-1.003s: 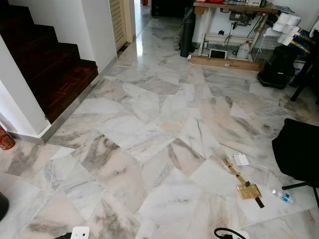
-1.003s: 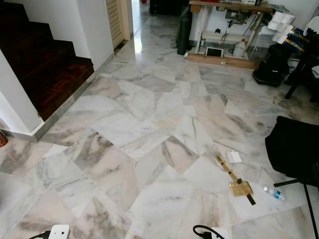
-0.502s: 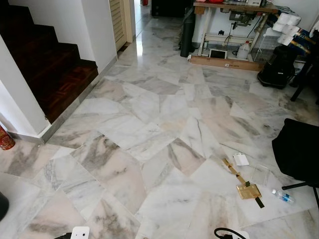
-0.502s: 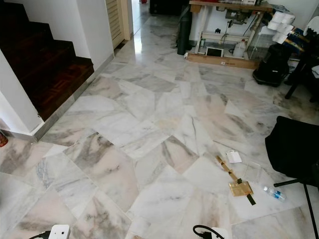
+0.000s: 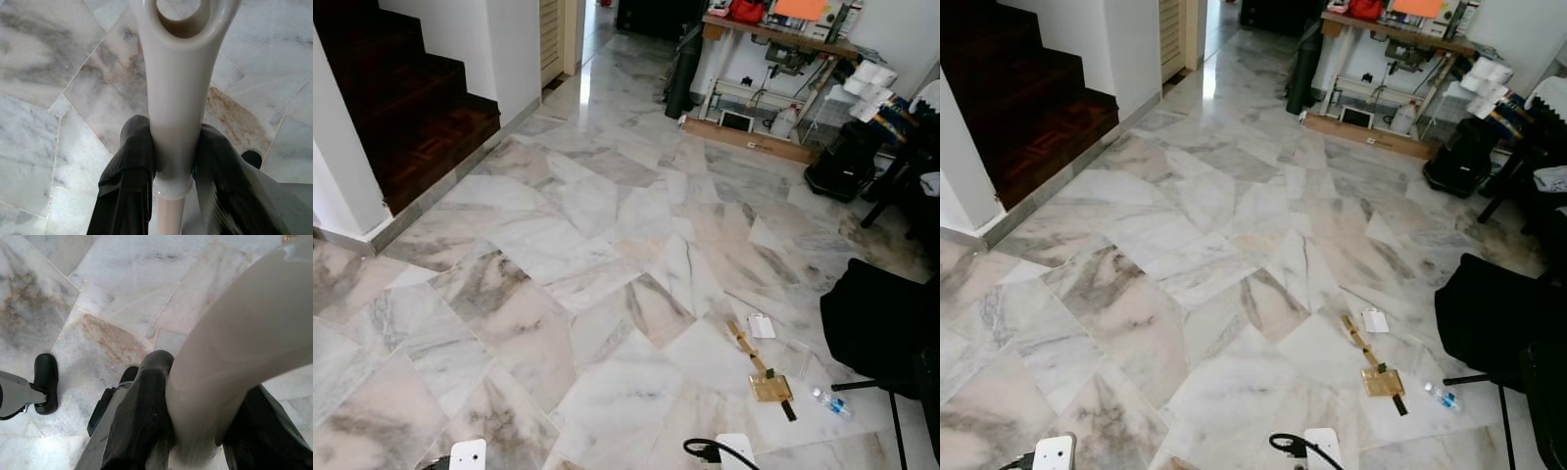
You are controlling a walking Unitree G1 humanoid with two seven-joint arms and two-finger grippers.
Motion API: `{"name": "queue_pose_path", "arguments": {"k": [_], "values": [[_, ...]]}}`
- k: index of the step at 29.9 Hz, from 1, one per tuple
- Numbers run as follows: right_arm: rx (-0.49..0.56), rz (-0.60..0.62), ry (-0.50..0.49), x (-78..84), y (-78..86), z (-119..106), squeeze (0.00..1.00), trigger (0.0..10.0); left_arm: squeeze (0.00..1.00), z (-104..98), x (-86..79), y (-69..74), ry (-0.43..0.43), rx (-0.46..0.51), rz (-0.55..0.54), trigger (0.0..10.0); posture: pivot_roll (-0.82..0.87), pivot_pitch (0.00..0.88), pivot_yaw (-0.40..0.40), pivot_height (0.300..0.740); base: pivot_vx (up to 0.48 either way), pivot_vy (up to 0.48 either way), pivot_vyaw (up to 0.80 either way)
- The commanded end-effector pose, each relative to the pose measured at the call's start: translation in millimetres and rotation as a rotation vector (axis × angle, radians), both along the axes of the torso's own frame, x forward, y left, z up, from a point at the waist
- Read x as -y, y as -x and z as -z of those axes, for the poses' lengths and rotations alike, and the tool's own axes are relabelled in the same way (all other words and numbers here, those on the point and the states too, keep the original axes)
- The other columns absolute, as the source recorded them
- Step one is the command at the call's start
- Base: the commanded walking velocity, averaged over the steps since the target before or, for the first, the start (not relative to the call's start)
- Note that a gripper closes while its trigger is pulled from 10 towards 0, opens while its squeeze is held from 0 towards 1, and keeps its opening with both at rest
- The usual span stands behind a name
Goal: Sweep floor
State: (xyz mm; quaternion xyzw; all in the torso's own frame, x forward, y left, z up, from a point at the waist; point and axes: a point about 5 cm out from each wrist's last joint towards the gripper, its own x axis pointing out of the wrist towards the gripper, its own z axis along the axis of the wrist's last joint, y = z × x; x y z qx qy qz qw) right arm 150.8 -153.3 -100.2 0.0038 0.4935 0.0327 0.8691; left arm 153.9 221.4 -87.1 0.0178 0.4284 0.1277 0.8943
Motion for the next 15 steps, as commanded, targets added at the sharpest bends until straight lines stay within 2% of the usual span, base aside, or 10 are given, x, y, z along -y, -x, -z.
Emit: {"name": "queue_pose_path", "arguments": {"k": [1,4,6,9,11,15], "values": [[0.001,0.023,0.038,10.2,-0.4,-0.5,0.0,10.0,0.0,-0.9,-0.1,-1.5,-0.012,0.006,0.03,10.0,0.16,0.016,-0.192,0.74,0.0,0.0,0.0],[0.005,0.087,0.04,15.5,-4.0,-2.0,0.0,10.0,0.0,-4.9,-8.0,-7.5,-0.037,-0.002,0.11,10.0,0.17,0.002,-0.174,0.74,0.0,0.0,0.0],[0.005,0.09,0.041,15.7,-4.2,-2.1,0.0,10.0,0.0,-4.9,-8.5,-7.6,-0.039,-0.006,0.119,10.0,0.17,0.002,-0.174,0.74,0.0,0.0,0.0],[-0.003,0.131,0.05,19.2,-4.2,-2.1,0.0,10.0,0.0,-6.7,-12.2,-9.9,-0.1,-0.043,0.272,10.0,0.17,0.0,-0.158,0.74,0.0,0.0,0.0],[-0.01,0.154,0.053,20.9,-3.4,-1.8,0.0,10.0,0.0,-8.4,-15.6,-11.0,-0.137,-0.049,0.334,10.0,0.18,0.0,-0.147,0.74,0.0,0.0,0.0],[-0.015,0.199,0.048,22.8,-2.1,-1.3,0.0,10.0,0.0,-12.0,-25.5,-13.9,-0.15,-0.051,0.314,10.0,0.19,0.0,-0.119,0.74,0.0,0.0,0.0]]}}
